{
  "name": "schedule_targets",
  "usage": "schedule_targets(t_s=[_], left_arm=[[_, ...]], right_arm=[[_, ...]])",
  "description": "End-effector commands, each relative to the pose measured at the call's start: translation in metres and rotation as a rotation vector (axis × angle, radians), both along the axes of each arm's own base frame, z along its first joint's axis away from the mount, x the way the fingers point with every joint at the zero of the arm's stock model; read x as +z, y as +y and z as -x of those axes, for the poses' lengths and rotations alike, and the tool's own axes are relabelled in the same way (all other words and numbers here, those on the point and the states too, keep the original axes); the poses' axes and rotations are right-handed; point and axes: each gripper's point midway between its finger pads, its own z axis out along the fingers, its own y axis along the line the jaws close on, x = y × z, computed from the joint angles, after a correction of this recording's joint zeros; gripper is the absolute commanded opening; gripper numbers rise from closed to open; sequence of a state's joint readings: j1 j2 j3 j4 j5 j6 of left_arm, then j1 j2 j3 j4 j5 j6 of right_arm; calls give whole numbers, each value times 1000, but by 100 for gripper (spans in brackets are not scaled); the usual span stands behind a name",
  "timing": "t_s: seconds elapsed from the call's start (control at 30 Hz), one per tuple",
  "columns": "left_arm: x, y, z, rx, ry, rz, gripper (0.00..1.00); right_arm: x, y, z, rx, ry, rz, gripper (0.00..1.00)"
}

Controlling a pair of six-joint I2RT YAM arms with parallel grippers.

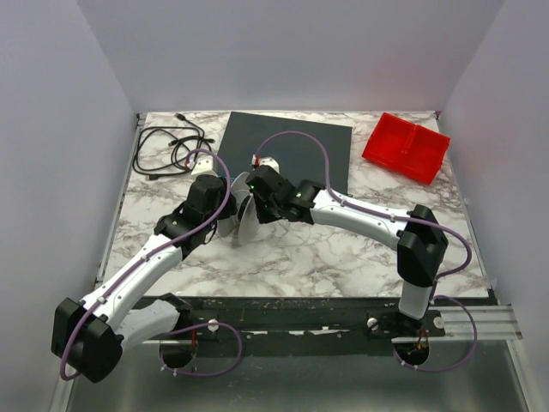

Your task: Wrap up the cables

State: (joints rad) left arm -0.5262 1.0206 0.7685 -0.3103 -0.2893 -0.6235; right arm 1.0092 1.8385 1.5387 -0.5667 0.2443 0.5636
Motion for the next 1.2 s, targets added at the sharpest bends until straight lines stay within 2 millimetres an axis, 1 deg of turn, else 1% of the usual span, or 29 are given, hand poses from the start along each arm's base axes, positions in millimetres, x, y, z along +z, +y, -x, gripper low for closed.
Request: schedule_targets(t_s=[0.0,0.1,0.23,0.5,0.63,0.8,0.83,0.93,1.07,1.13,1.17], left_arm=[[8,2,-5,35,-29,4,33],[5,2,-3,32,-19,0,31],[3,4,0,31,-12,-9,31],[-6,6,2,41,9,-32,32],[-12,10,2,57,19,-52,32],[-17,8,0,58,32,-62,30],[-17,7,0,57,31,-61,28],[-18,7,-2,59,38,-69,25],[-19,6,-3,63,41,-72,10],[-20,7,-4,64,47,-81,5],[-20,7,-4,65,50,-84,0]], right_arm=[[-6,6,-1,17,6,10,1],[-11,4,-3,3,6,29,1],[-15,-3,-9,-29,-7,57,1],[-14,-16,-18,-68,-22,85,1],[-13,-19,-20,-73,-23,79,1],[-11,-18,-18,-55,-24,67,1],[-10,-17,-17,-49,-24,64,1],[-9,-18,-17,-43,-27,61,1],[-8,-17,-16,-37,-27,57,1],[-8,-17,-16,-35,-29,56,1],[-9,-18,-16,-34,-29,57,1]])
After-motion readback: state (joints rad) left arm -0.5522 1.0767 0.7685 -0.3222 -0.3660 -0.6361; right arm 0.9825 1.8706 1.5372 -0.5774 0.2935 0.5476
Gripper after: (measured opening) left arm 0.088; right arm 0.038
